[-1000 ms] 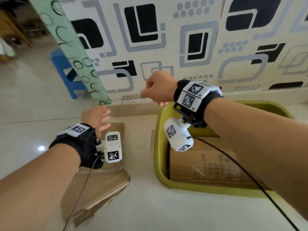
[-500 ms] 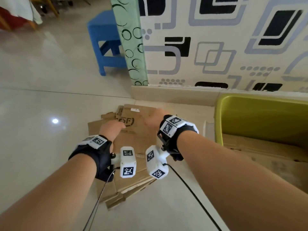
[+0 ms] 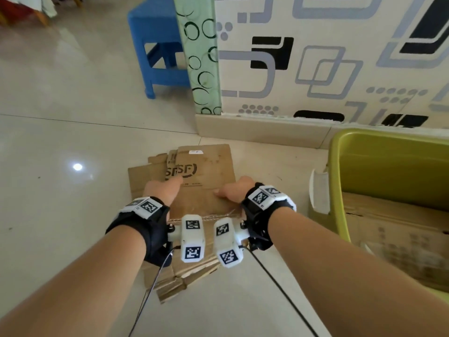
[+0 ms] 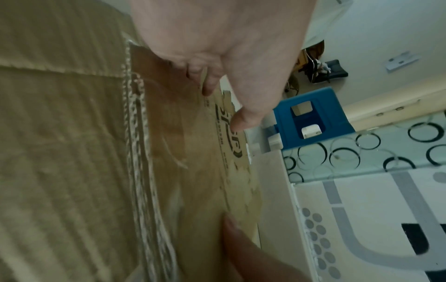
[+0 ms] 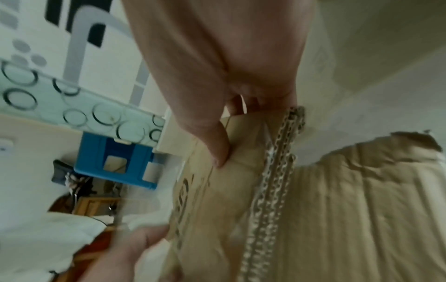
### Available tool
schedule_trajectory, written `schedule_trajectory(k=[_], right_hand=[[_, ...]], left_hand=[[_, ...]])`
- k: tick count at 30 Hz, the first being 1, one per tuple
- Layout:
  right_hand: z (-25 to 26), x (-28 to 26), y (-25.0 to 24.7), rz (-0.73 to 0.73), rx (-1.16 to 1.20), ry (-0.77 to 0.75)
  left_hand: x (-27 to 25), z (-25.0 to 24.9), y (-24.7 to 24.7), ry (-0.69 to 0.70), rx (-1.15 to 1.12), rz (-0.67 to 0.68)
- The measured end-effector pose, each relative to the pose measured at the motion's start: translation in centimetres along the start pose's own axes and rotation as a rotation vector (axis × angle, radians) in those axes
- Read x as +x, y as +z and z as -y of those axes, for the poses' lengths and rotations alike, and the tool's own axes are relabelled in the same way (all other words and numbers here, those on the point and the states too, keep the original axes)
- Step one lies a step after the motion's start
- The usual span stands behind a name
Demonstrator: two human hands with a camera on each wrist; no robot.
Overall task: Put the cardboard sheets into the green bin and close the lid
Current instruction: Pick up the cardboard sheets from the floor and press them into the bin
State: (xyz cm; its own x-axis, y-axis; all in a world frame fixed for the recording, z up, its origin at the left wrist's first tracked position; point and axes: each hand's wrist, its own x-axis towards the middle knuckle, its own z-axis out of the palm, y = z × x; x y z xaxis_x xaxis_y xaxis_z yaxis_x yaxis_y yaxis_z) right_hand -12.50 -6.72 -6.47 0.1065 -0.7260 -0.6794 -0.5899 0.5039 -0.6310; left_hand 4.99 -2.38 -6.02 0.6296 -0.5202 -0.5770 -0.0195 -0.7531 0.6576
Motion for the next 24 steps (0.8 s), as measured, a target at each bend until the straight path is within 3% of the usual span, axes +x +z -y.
schedule_trajectory(k=[6,10,14,17,24], right_hand=[[4.7,-3.0,-4.3,0.066,0.087,-0.179],[7.1,-8.9,-9.9,0.080,-0.008,-0.327],[6.6,-13.0,-17.6,-0.023,-0.107,-0.397],[4.0,-14.5,-24.2,-0.118,-0.141,-0.372],[-4.6,-16.7,-35.4,-0.183,-0.375,-0.263]], left_hand=[[-3.5,-2.3,-2.1,-0.011,-0.260,0.061],[-8.0,-6.0,-4.1,0.149,-0.493,0.167],[-12.8,-9.8,-4.9,0.315,-0.590,0.236],[-15.9,-12.0,-3.2,0.395,-0.502,0.340],[-22.5,-13.2,6.0,0.502,0.012,0.692]])
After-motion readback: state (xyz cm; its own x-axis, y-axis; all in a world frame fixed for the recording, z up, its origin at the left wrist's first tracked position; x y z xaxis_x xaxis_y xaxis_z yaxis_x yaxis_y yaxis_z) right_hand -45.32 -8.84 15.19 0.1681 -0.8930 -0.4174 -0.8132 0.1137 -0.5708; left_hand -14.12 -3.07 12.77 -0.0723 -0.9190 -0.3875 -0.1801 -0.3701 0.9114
